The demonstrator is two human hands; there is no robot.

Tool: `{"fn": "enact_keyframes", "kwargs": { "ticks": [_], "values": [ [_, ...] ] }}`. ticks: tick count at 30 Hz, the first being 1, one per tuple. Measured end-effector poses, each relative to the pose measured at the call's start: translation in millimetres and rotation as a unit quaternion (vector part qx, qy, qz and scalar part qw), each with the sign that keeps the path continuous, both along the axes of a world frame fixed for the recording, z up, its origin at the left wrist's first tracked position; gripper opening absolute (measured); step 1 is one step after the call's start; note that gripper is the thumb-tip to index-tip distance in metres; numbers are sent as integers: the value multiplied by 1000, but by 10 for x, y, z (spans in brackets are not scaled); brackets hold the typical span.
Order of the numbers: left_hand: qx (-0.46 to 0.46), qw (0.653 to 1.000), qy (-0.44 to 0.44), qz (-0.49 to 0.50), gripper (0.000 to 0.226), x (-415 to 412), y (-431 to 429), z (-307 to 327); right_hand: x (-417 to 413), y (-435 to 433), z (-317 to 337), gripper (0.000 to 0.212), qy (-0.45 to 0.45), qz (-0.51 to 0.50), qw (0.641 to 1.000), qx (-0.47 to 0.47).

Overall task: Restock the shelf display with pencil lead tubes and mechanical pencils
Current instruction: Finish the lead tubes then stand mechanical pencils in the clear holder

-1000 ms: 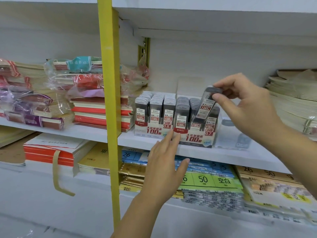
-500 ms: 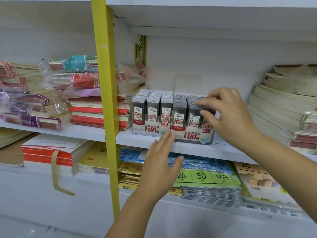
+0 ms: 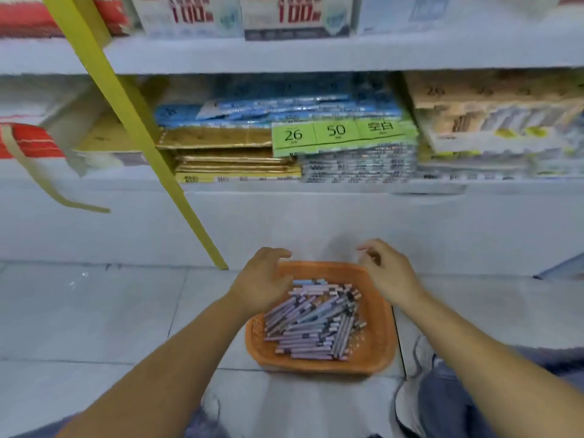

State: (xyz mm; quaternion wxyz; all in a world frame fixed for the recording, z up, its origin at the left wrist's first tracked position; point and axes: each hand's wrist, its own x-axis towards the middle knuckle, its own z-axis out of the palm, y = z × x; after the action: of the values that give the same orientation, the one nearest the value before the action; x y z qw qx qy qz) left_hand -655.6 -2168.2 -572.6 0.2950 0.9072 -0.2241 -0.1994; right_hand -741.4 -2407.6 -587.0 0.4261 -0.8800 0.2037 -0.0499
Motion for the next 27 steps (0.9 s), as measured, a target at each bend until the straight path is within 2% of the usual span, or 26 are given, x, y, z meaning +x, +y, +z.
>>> {"fn": "enact_keyframes", "kwargs": {
  "ticks": [5,9,12,17,21,27],
  "values": [
    [54,986,153,34,63,-245,0,-1064,-312,1,-1119,24,234,-1,971,52],
    [66,982,173,45,75,-272,30,-1593,-362,106,-1552,36,298,-41,950,90],
    [89,983,148,56,78,-191,-11,-1831,-331,247,-1785,44,294,-91,945,114],
    [105,980,150,77,69,29,-107,-2088,-253,429,-2032,55,273,-188,935,124],
    [140,971,172,90,66,77,-173,-2228,-215,487,-2131,49,260,-213,933,132],
    [167,960,200,97,49,146,-272,-2329,-277,426,-2195,35,245,-212,931,167]
  ]
}}
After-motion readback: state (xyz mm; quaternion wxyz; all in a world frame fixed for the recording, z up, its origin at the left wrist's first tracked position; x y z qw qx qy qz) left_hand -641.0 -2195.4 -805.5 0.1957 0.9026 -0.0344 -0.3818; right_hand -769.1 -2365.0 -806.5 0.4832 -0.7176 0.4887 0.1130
